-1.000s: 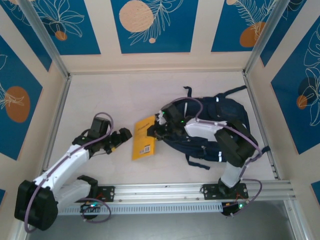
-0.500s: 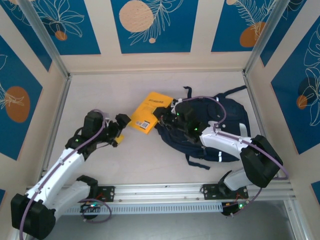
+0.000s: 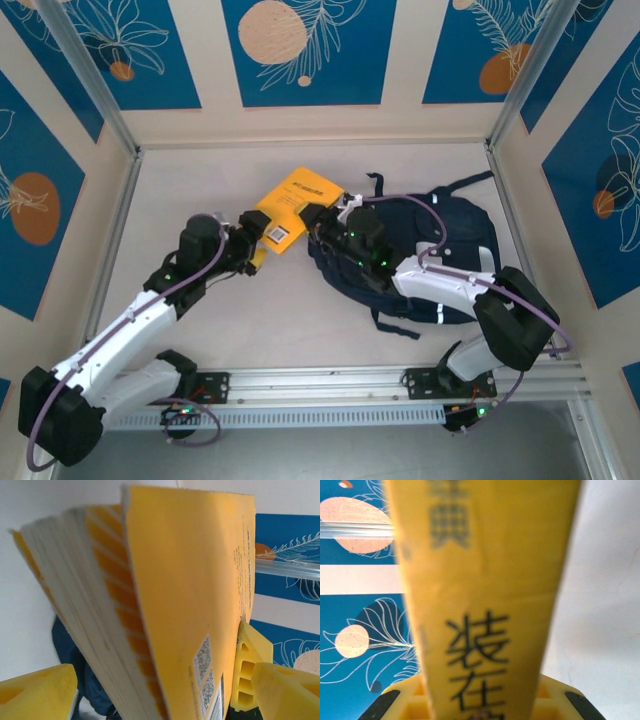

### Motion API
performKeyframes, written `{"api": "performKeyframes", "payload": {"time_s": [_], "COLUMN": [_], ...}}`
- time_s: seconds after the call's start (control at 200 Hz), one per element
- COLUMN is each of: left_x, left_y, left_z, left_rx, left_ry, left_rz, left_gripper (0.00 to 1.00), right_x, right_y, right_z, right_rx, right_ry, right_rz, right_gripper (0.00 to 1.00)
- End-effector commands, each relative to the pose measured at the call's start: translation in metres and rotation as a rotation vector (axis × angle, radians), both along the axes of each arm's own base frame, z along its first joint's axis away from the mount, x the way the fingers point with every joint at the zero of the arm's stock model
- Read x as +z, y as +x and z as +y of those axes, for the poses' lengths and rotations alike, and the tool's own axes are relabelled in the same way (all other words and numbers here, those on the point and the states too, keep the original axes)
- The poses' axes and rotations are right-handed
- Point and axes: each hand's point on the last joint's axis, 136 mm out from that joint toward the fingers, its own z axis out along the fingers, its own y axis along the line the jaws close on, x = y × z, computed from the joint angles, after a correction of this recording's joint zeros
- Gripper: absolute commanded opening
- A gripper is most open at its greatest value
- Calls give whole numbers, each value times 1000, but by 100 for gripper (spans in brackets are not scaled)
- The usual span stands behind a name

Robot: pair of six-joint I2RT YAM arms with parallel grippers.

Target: Pack the student bag

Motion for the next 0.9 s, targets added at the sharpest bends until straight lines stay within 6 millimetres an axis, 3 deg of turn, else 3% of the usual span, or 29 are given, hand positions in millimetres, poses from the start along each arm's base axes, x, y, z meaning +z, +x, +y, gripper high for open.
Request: {"api": "performKeyframes", "payload": {"time_s": [0.0,0.105,0.31,0.51,0.575,0.72,0.895], "left_x": [16,19,21,21,21,21,26], "left_y": [12,16,18,16,16,14,10], "left_z": [3,5,9,7,8,11,23], "left_rx": [93,131,162,158,161,165,184], "left_ry": [-27,-21,14,23,32,49,108], "left_rz": [-41,-70,-93,-100,-101,-107,-147], "left_gripper": [83,64,41,9,0,0,0], "right_x": [42,37,25,6,-1,-9,-32], "right_y": [-1,-4,-9,-12,-14,-16,-24], "right_z": [1,1,-1,-6,-7,-11,-24], "right_rx": [-42,-67,-92,-111,-107,-100,-49], "right_ry": [139,143,104,36,-13,-80,-195], "right_rz": [-97,-96,-80,-15,5,10,65], "right_gripper": [0,0,0,0,5,21,34]}}
